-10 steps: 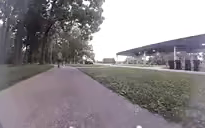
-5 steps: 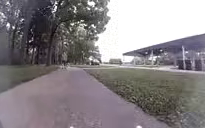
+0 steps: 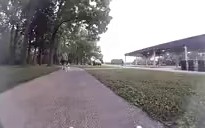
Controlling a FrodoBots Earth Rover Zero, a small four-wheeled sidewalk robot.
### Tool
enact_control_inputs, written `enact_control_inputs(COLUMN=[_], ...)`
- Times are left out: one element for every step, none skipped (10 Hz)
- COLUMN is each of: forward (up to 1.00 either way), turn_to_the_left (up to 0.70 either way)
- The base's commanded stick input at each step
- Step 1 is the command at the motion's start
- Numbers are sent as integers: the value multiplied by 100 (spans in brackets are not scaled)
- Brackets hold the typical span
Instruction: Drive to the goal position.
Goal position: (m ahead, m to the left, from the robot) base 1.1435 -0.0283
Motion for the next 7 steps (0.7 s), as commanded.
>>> enact_control_inputs(forward=[70,70,70,70,70,70,70], turn_to_the_left=[12,9,6,4,3,2,1])
